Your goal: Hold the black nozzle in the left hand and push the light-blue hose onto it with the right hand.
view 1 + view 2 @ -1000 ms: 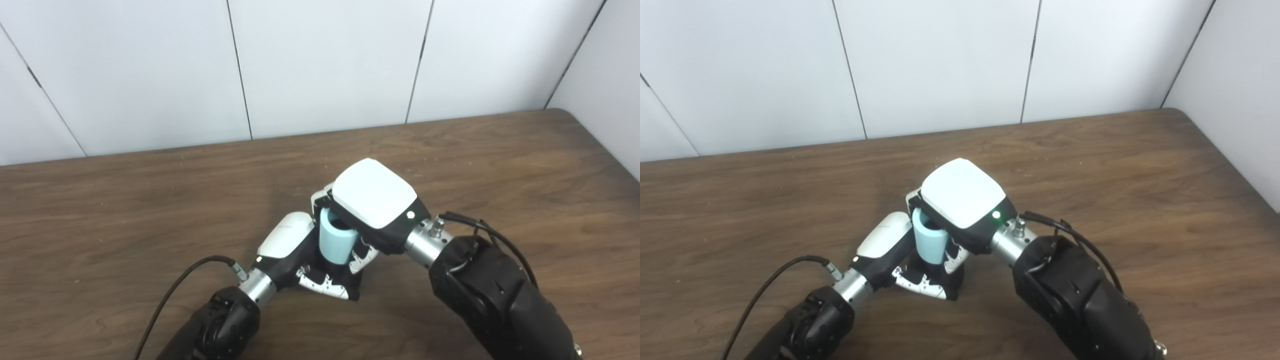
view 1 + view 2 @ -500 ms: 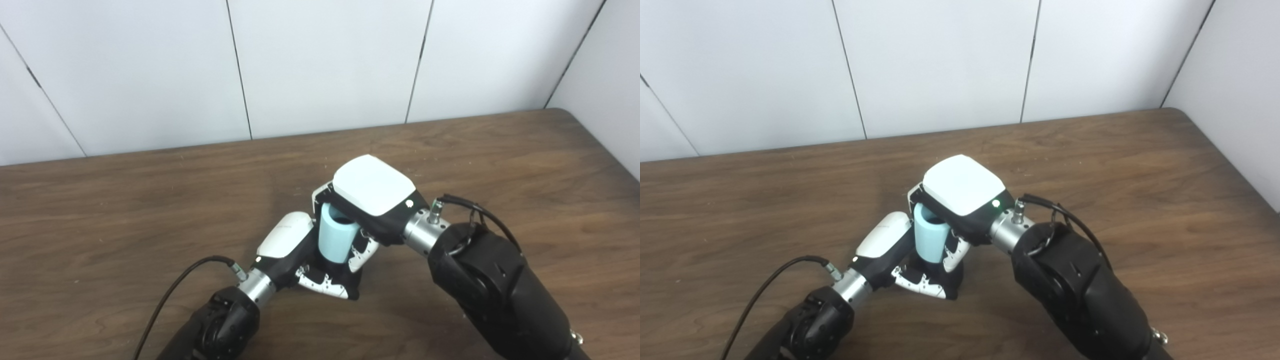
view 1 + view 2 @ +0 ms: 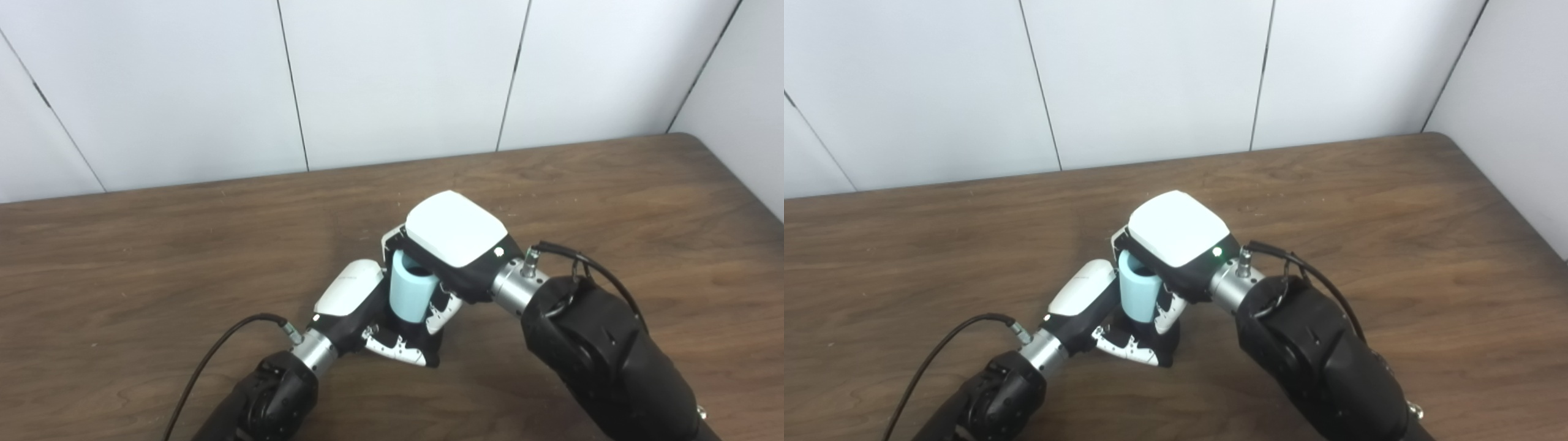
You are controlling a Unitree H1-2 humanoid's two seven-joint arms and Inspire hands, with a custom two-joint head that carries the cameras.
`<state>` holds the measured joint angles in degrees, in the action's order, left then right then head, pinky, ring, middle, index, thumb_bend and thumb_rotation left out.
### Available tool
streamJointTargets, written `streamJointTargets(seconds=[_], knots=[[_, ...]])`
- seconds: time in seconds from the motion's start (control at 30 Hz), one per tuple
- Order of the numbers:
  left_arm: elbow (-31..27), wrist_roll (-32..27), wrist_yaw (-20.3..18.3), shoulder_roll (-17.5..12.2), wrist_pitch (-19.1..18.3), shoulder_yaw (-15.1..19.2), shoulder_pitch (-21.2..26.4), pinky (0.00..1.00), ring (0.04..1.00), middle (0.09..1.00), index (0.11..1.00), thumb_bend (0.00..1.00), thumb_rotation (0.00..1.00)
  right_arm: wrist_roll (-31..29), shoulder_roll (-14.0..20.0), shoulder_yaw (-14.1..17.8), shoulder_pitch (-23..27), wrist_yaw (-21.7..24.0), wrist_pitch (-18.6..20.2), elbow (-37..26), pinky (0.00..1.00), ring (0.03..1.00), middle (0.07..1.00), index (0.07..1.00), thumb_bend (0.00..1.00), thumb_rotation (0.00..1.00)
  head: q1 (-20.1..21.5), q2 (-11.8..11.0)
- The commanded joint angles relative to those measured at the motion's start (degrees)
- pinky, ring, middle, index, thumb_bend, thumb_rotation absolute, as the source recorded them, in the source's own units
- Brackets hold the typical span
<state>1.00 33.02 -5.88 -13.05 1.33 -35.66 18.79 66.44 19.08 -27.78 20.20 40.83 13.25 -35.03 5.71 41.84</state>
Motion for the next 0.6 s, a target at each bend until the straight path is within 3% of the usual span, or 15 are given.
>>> streamJointTargets(seconds=[0.0,0.33,0.57], knots=[[3.0,6.3,-7.1,-2.3,-3.8,-3.8,-2.7,0.34,0.317,0.367,0.474,0.51,0.09,1.0,0.1,-7.1,-5.8,11.7,-3.7,3.5,0.06,0.154,0.470,0.491,0.53,0.00,-0.1,0.0],[2.9,6.2,-7.6,-2.2,-4.2,-4.1,-2.3,0.37,0.332,0.376,0.473,0.51,0.09,10.1,0.2,-9.0,-8.9,11.9,-6.8,-1.0,0.10,0.179,0.469,0.487,0.53,0.00,-0.3,0.0],[3.0,5.4,-7.4,-2.2,-4.3,-4.1,-2.3,0.37,0.325,0.364,0.473,0.51,0.09,15.7,1.3,-10.0,-12.3,6.0,-8.8,2.7,0.10,0.180,0.469,0.488,0.53,0.00,-0.3,0.1]])
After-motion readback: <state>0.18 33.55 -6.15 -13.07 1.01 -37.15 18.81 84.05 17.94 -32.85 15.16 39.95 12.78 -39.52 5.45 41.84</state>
